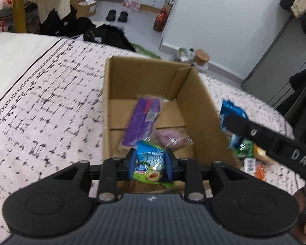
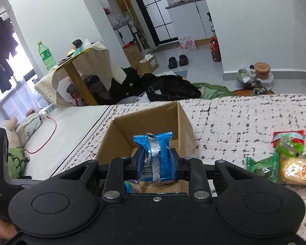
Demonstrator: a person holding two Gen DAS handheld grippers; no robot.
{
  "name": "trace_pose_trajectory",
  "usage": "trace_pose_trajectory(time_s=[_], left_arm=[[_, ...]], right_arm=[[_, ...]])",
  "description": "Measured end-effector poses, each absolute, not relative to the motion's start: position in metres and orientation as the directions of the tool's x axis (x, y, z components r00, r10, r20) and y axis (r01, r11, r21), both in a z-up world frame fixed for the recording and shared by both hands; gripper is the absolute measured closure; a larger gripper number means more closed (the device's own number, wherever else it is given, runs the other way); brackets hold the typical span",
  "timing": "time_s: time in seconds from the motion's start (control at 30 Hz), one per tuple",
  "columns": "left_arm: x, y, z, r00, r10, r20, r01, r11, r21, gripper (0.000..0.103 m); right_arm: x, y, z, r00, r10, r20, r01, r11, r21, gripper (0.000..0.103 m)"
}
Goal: Organize snacks
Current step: 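Carry both blue packets into the cardboard box and open both grippers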
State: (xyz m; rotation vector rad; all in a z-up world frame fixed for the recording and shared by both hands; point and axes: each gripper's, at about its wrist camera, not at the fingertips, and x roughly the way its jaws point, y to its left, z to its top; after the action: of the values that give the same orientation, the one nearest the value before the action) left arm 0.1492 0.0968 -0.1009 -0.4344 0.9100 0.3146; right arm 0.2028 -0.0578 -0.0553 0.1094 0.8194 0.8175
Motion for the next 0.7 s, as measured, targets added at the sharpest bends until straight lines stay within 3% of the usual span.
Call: trace_pose_trajectory(time_s=[0.7], left_arm=[[0.144, 0.132, -0.102, 0.531, 0.151, -0.834, -0.446, 0.886, -0.123, 0.070]], right_arm=[[0.192, -0.054, -0.058, 0.309, 0.724, -0.617, -0.637, 0.639, 0.431, 0.070]])
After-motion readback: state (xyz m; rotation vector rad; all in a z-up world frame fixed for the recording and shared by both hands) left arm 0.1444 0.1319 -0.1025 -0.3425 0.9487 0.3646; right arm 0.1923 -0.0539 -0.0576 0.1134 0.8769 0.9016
